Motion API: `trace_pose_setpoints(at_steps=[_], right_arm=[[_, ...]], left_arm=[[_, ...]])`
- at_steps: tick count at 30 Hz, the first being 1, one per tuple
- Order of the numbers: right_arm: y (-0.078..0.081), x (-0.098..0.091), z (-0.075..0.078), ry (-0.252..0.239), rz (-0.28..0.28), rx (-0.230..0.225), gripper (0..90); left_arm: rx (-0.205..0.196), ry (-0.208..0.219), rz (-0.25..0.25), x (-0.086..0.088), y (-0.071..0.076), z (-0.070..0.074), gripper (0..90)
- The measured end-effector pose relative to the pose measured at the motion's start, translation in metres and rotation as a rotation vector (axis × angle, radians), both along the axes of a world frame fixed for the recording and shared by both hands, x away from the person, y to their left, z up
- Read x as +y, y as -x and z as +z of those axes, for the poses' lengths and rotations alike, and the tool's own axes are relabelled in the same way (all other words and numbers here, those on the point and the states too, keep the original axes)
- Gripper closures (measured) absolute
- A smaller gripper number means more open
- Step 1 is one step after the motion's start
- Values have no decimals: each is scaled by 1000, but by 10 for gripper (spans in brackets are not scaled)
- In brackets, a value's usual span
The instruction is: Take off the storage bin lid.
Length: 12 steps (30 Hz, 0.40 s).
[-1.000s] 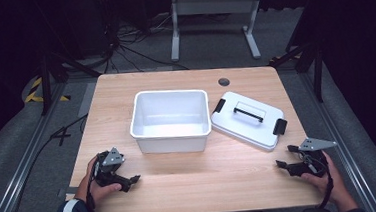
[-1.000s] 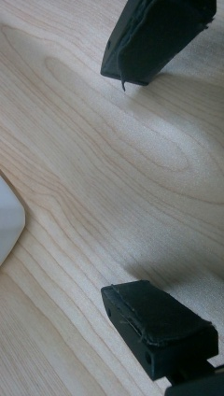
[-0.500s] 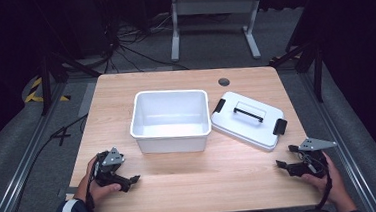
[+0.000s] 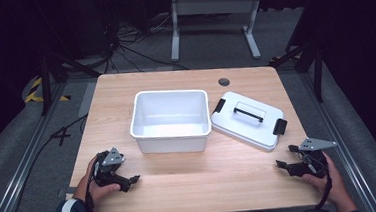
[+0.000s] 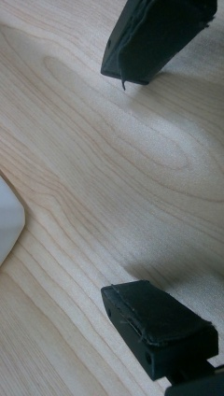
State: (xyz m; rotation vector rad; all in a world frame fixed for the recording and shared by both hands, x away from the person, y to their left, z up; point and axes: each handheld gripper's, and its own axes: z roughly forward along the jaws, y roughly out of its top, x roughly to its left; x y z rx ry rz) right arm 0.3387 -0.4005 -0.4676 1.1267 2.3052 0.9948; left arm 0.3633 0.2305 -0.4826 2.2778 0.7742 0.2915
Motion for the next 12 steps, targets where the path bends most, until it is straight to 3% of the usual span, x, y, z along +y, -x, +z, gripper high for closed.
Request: trace_pose_setpoints(at_steps=[12], right_arm=[[-1,0,0,1,2,3,161]], left_arm=[[1,-1,1,0,0,0,1]])
